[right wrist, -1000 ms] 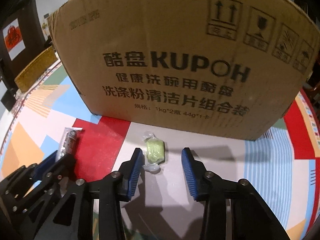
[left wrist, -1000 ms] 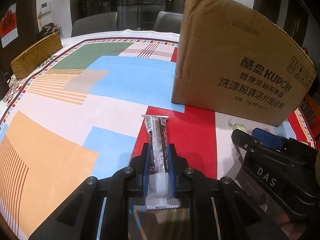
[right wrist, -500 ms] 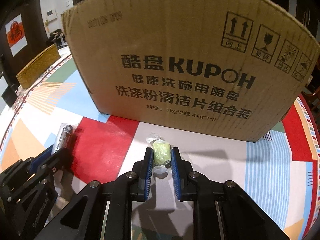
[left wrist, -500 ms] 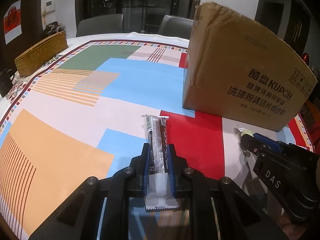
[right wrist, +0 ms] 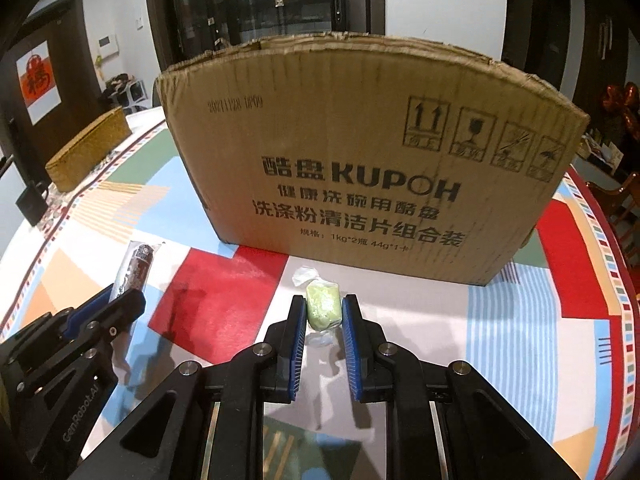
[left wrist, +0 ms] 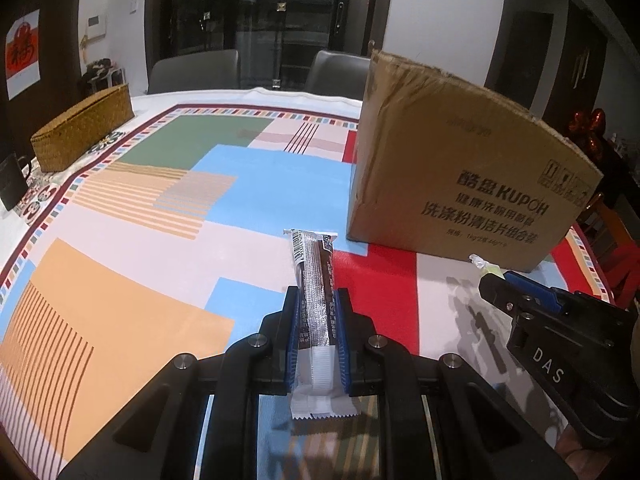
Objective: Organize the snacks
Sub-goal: 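Grasp the silver bar with the left tool while the right tool grasps the green candy, then lift both held snacks and carry them over the cardboard box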
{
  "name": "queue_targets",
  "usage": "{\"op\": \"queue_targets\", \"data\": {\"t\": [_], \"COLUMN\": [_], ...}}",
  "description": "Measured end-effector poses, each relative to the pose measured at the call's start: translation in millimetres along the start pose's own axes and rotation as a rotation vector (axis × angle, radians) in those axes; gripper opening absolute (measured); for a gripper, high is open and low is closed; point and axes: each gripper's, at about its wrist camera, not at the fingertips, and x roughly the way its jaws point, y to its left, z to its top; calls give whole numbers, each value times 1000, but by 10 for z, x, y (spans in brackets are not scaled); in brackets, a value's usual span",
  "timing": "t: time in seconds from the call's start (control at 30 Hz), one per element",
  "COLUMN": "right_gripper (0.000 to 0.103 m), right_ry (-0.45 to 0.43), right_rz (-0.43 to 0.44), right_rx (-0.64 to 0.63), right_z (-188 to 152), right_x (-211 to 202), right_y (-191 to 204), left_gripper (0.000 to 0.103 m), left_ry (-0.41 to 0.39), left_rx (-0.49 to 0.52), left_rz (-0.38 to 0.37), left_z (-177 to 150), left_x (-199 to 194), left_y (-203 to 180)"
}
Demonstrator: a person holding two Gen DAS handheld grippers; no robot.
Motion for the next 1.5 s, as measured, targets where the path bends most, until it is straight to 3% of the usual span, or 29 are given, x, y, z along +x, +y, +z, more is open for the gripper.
{"op": "queue_targets", "data": {"t": [0.5, 1.5], "right_gripper": [20, 20], "right_ry": [-101, -298], "right_rz": [10, -30], "right_rx": [25, 68], "right_z": [154, 666], "right_x": [-455, -1140], "right_y": [-62, -292], "left_gripper": [17, 17], "left_ry": [-57, -193], "left_rx": [28, 175], "left_rz": [-42, -126], "left_z": [202, 1004], "left_x": [-364, -842], "left_y": [-159, -664]}}
